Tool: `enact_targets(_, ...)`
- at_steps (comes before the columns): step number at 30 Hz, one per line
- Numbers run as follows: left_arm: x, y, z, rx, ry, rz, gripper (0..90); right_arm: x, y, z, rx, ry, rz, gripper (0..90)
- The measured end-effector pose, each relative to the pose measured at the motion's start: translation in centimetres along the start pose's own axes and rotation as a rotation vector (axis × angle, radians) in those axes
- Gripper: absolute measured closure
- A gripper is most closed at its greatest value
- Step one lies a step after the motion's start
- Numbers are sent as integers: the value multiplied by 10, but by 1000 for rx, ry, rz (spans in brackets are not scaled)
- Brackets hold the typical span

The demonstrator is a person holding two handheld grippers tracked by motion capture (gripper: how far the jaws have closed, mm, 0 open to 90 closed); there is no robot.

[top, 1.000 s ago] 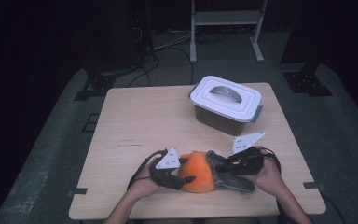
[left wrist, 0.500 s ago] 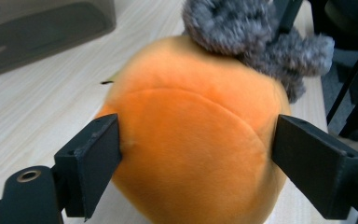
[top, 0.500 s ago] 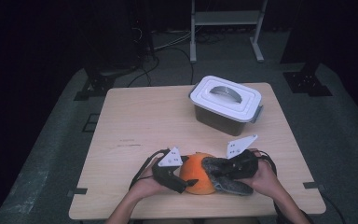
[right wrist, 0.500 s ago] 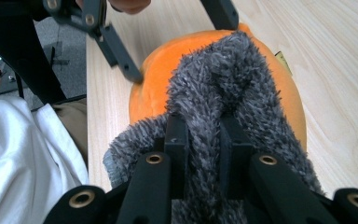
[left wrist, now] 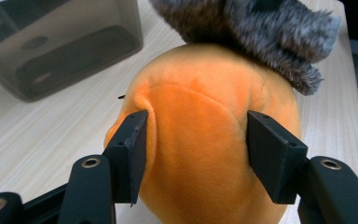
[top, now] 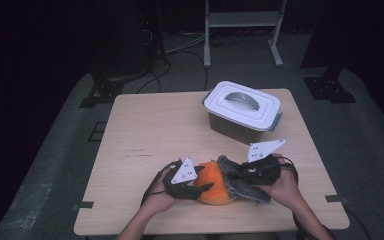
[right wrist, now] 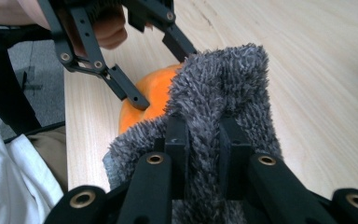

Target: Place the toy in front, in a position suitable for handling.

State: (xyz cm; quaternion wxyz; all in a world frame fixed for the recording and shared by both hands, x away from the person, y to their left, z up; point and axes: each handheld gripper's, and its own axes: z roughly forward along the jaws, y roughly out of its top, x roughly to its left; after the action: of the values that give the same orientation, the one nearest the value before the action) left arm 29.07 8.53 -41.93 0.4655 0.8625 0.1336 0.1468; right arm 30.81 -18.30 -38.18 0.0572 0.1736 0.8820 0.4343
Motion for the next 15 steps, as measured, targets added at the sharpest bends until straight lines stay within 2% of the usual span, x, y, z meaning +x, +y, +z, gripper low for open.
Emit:
enact_targets(3, 0, 1, 0, 14, -40, -4, 335, -2, -7, 9, 44, 56, 17, 757)
enact_targets(6, 3, 1, 2, 18, -61, -58, 182, 2, -9, 12, 77, 87, -12, 757)
enact_targets(9, 4, -1, 4, 18, -67, -70, 114, 3, -10, 12, 98, 118, -37, 758)
enact_targets(11, 4, -3, 6, 25, -81, -67, 125, 4, -10, 12, 102, 128, -39, 757)
enact_targets(13, 3, -6, 7, 38, -79, -66, 226, 4, -8, 11, 98, 117, -42, 759)
enact_targets(15, 4, -7, 7, 41, -66, -64, 298, 5, -4, 9, 73, 85, -41, 763)
